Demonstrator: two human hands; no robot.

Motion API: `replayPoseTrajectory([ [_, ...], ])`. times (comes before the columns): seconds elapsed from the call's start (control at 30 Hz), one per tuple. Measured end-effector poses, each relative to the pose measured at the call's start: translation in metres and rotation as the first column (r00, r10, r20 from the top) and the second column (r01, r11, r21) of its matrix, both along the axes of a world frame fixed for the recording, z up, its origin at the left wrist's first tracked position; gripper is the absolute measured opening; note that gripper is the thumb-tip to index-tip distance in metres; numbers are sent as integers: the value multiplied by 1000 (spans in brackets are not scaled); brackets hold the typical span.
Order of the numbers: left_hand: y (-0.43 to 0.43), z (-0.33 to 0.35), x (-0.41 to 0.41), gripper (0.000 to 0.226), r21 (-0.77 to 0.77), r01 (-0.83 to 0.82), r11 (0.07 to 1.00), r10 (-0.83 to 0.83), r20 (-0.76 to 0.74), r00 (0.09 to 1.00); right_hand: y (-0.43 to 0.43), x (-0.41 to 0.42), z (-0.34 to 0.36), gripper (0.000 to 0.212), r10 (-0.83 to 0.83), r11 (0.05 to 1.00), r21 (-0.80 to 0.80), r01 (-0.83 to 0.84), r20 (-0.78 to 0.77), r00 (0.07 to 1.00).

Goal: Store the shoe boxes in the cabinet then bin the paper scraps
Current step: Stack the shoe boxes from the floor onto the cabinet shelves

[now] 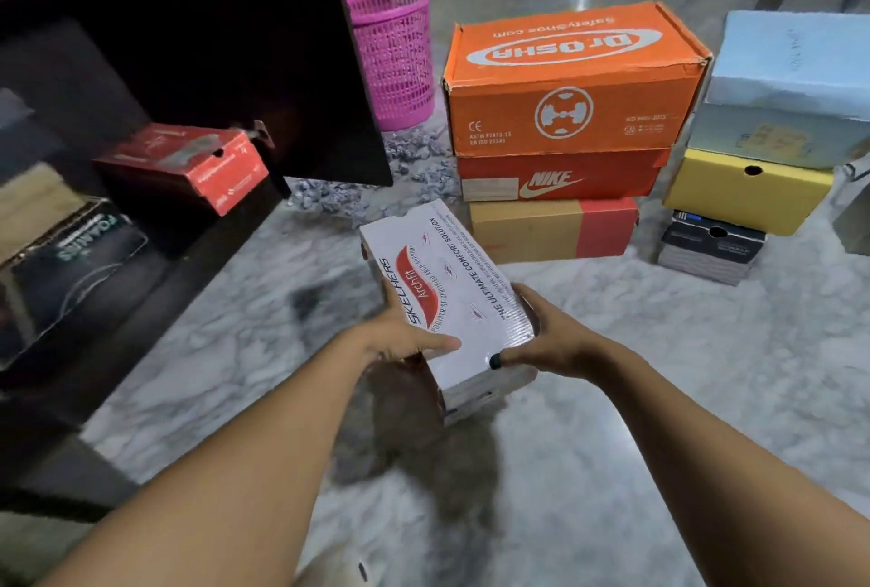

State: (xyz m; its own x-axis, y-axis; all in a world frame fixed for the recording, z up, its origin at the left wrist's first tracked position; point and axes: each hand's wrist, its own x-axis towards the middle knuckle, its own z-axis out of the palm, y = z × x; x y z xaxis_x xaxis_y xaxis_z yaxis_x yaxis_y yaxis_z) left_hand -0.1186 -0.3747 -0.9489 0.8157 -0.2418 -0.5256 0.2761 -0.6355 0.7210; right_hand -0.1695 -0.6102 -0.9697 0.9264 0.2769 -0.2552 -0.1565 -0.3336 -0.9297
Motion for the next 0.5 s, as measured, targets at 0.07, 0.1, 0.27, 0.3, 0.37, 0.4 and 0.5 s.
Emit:
replayPoseTrajectory([
  [0.07, 17, 21, 10, 133, 33, -30, 999, 28, 40, 999, 18, 16, 17, 91, 14, 1000, 27, -15, 13, 1000],
  [0.1, 25, 34, 15, 125, 47, -41, 998, 38, 58, 998, 27, 24, 27, 87, 15, 998, 53, -16, 24, 1000],
  [0.27, 70, 104, 46, 117, 79, -93, 993, 82, 128, 988, 72, 72, 76, 92, -7, 995, 99, 0, 66, 998],
  [0.3, 79, 117, 53, 124, 94, -117, 989, 104, 135, 985, 80, 82, 85, 97, 1, 996, 85, -7, 70, 998],
  [0.37, 95, 133, 70, 137, 62, -160, 985, 154, 96, 983, 95, 98, 102, 101, 17, 999, 44, -21, 92, 996],
  [0.4, 103, 139, 77, 133, 30, -172, 985, 169, 83, 982, 101, 106, 110, 99, 18, 999, 40, -22, 106, 994],
  [0.5, 126, 151, 98, 102, 32, -216, 976, 213, 91, 973, 123, 136, 134, 100, 23, 1000, -10, -21, 166, 986],
])
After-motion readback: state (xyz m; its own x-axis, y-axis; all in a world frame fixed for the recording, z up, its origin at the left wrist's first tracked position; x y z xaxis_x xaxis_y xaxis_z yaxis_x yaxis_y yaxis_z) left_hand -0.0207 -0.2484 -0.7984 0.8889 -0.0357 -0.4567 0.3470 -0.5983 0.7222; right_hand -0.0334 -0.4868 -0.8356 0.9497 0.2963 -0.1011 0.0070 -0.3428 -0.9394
